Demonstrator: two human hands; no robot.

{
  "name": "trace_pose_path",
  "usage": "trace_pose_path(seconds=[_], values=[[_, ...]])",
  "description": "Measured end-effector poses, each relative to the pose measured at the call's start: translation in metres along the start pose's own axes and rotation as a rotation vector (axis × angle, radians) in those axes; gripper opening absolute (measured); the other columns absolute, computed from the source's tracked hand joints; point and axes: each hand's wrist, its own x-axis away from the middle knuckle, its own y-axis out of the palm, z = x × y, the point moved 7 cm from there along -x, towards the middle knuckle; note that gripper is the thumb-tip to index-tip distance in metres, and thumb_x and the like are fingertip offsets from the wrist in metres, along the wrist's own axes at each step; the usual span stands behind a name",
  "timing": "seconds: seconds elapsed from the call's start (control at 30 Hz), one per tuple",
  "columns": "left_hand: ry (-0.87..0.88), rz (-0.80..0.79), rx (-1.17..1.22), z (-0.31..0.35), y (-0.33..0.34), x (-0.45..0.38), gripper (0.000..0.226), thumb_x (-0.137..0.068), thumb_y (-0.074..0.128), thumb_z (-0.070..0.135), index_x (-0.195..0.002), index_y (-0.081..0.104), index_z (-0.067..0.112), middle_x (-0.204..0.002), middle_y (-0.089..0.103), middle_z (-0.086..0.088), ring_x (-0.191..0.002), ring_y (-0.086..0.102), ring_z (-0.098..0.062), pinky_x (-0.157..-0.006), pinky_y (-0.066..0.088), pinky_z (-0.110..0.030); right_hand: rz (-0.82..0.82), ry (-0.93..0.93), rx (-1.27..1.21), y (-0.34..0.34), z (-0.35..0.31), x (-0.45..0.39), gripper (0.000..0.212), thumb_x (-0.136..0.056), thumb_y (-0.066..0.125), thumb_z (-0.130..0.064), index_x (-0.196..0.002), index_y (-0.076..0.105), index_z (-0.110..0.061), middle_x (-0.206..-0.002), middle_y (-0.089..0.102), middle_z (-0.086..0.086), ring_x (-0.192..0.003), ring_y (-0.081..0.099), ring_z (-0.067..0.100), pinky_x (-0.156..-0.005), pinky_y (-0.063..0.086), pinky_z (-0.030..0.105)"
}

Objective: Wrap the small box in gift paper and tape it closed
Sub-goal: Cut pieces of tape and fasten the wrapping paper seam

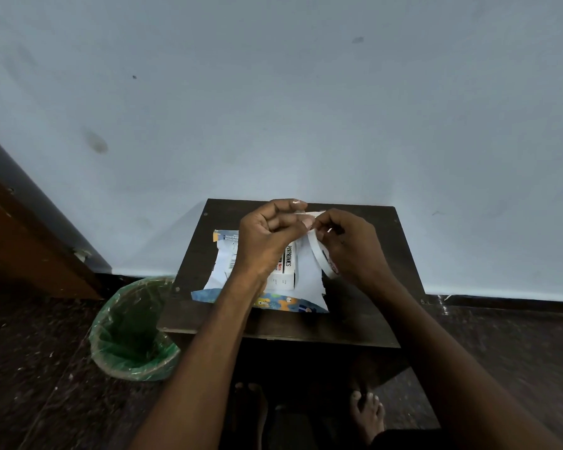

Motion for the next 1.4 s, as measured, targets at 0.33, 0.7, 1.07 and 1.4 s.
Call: trace_pose_path(seconds=[0.33,0.7,1.07,1.4], values=[[-0.013,-0.06,-0.069,-0.005,0.008,-0.001,0.026,-0.091,0.083,0.007,-0.115,0.078,0.013,-0.088,0.081,-0.011,-0.096,0.079,-0.018,-0.099,0.06,-0.035,0.064,-0.054,-0.056,-0.004,-0.003,0.002,0.024,-0.082,0.059,-0.002,-0.09,0.074,-0.018,-0.088,0.071,-0.011,-0.082,0.068,0.012,-0.075,0.06,0.04],[-0.041,-0.134,-0.191,-0.011,0.016,0.0,0.041,-0.084,0.087,0.002,-0.121,0.076,0.017,-0.099,0.083,-0.002,-0.091,0.08,-0.023,-0.09,0.062,-0.036,0.034,0.138,0.434,-0.02,0.035,0.001,0.016,-0.082,0.067,-0.007,-0.088,0.071,-0.022,-0.092,0.069,-0.003,-0.086,0.065,0.021,-0.068,0.049,0.031],[-0.021,-0.092,-0.27,-0.017,0.016,-0.003,0.038,-0.085,0.088,0.007,-0.119,0.077,0.021,-0.098,0.083,0.002,-0.095,0.08,-0.017,-0.1,0.06,-0.051,-0.056,0.269,0.673,-0.03,0.046,0.007,0.014,-0.069,0.067,-0.001,-0.075,0.063,-0.014,-0.082,0.065,0.005,-0.079,0.061,0.03,-0.063,0.046,0.03],[-0.004,-0.077,-0.332,-0.019,0.025,-0.005,0.037,-0.087,0.086,0.007,-0.119,0.077,0.023,-0.096,0.083,0.006,-0.09,0.08,-0.018,-0.096,0.062,-0.051,-0.134,0.249,0.804,-0.021,0.037,0.014,0.013,-0.089,0.065,-0.006,-0.1,0.066,-0.012,-0.104,0.069,0.011,-0.103,0.063,0.034,-0.07,0.04,0.033]])
